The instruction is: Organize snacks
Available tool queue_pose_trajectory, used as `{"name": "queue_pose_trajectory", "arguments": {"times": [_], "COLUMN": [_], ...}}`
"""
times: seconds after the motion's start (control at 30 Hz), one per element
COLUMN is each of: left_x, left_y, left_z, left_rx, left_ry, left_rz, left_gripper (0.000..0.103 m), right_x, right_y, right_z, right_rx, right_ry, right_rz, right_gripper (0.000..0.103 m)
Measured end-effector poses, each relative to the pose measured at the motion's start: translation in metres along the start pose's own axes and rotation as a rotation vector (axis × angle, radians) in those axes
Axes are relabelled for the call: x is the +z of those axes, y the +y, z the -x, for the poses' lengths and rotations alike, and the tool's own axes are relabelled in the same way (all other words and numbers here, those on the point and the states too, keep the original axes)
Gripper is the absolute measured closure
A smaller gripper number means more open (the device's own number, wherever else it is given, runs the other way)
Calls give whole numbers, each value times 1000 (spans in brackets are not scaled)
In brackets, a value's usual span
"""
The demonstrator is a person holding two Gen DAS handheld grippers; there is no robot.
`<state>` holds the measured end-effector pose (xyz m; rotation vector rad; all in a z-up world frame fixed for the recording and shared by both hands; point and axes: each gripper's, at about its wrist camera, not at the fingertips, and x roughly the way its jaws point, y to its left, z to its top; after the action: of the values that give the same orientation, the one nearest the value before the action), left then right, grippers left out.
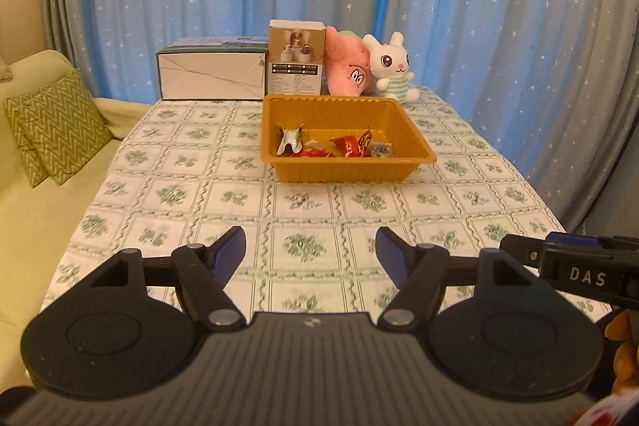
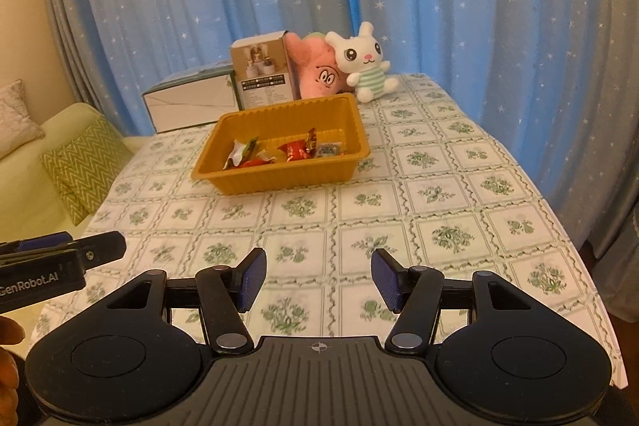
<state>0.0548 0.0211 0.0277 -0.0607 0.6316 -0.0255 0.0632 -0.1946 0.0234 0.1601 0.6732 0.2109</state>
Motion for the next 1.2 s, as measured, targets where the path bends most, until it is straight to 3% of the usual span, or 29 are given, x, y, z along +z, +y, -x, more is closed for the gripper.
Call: {"name": "queue_pose_trajectory", "arguments": {"times": [0.47,1.2], "left_x": [-13,-24], "left_y": [-13,-25], "left_z": [58,107], "left_rx": [54,42], "left_ry": [-9,0], "left_rz": [-1,-11], "left_gripper": [35,35], "right_x": [-11,-21], "right_y": [20,25], "right_z": [59,122], "right_rx": [15,-3], "right_ry": [-17,-47], "right_rz": [53,84], "right_gripper": [45,45]}}
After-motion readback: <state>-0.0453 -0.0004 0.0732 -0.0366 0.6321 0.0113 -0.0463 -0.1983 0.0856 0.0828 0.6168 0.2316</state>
